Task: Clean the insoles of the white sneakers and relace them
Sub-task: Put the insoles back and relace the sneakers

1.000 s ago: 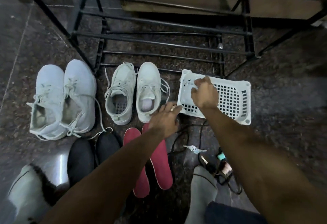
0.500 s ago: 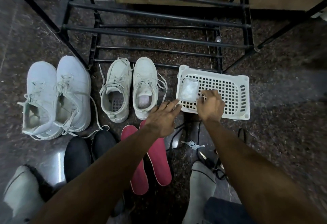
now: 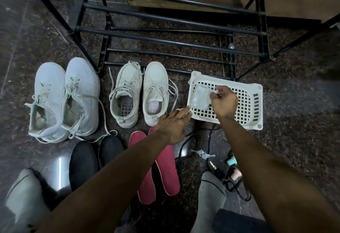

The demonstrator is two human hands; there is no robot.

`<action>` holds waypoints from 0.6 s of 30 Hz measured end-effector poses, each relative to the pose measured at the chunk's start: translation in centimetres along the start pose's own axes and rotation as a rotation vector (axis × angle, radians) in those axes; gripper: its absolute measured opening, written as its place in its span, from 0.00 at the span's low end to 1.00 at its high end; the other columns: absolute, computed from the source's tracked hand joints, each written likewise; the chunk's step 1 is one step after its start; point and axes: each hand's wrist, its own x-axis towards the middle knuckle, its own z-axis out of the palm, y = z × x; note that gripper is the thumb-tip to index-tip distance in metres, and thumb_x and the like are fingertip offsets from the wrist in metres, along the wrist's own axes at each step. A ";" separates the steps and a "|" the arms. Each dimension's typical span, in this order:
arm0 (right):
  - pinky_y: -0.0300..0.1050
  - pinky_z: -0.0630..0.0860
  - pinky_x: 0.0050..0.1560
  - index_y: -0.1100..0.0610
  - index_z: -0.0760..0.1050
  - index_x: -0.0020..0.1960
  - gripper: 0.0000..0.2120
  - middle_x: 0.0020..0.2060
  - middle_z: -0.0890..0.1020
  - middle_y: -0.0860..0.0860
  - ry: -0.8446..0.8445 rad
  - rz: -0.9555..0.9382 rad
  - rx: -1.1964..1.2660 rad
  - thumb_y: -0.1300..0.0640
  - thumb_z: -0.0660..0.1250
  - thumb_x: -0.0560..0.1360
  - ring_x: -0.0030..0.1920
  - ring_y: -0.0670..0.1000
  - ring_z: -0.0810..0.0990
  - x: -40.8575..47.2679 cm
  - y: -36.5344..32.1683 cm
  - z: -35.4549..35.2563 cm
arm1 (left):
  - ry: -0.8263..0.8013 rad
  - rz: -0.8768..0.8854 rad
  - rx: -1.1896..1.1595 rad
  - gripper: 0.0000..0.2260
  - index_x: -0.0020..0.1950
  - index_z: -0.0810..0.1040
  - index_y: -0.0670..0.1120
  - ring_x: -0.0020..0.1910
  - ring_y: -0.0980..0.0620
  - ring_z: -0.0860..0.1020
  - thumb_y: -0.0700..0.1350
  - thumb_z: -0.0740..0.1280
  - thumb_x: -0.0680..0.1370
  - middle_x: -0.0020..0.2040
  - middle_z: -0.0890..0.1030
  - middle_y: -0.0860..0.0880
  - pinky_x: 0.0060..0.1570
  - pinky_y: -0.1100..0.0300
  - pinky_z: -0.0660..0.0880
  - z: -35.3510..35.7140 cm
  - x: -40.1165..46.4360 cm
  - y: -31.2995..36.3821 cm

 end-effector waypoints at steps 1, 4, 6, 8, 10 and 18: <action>0.44 0.76 0.47 0.56 0.79 0.56 0.13 0.43 0.82 0.52 -0.032 -0.041 -0.027 0.61 0.68 0.71 0.45 0.55 0.81 -0.1 -0.4 0.2 | 0.002 -0.003 -0.006 0.33 0.80 0.47 0.52 0.79 0.48 0.49 0.48 0.61 0.79 0.79 0.39 0.58 0.75 0.45 0.55 0.0 0.0 0.0; 0.47 0.75 0.49 0.53 0.74 0.63 0.18 0.48 0.83 0.52 -0.112 -0.214 -0.395 0.59 0.66 0.73 0.48 0.57 0.81 -0.9 -0.9 0.4 | 0.005 -0.005 -0.027 0.33 0.80 0.50 0.52 0.79 0.48 0.49 0.47 0.62 0.78 0.80 0.40 0.57 0.74 0.45 0.56 -0.1 -0.2 0.1; 0.49 0.72 0.55 0.54 0.76 0.62 0.15 0.51 0.82 0.58 -0.131 -0.328 -0.617 0.57 0.65 0.75 0.52 0.59 0.80 -1.5 -0.6 0.6 | 0.042 0.000 -0.068 0.31 0.79 0.53 0.52 0.78 0.48 0.51 0.46 0.62 0.78 0.80 0.42 0.56 0.73 0.44 0.57 -0.1 -0.5 0.2; 0.50 0.67 0.60 0.55 0.78 0.60 0.14 0.53 0.81 0.60 -0.152 -0.361 -0.737 0.55 0.63 0.76 0.58 0.58 0.76 -2.1 -0.3 0.7 | 0.120 0.012 -0.113 0.29 0.78 0.58 0.53 0.78 0.49 0.53 0.46 0.62 0.77 0.80 0.46 0.55 0.73 0.44 0.58 0.1 -1.1 0.2; 0.50 0.63 0.62 0.58 0.79 0.59 0.14 0.55 0.80 0.60 -0.174 -0.359 -0.798 0.54 0.62 0.77 0.63 0.57 0.73 -2.3 0.0 0.8 | 0.198 0.023 -0.148 0.28 0.77 0.61 0.52 0.77 0.49 0.55 0.45 0.62 0.76 0.80 0.52 0.53 0.73 0.45 0.59 0.3 -1.7 -0.1; 0.55 0.66 0.60 0.59 0.78 0.61 0.17 0.61 0.76 0.56 -0.126 -0.481 -0.634 0.58 0.67 0.74 0.63 0.60 0.71 -4.7 -0.3 0.7 | 0.336 -0.017 -0.202 0.26 0.73 0.68 0.56 0.73 0.50 0.63 0.41 0.63 0.76 0.75 0.61 0.54 0.66 0.51 0.69 -0.6 -5.6 -1.9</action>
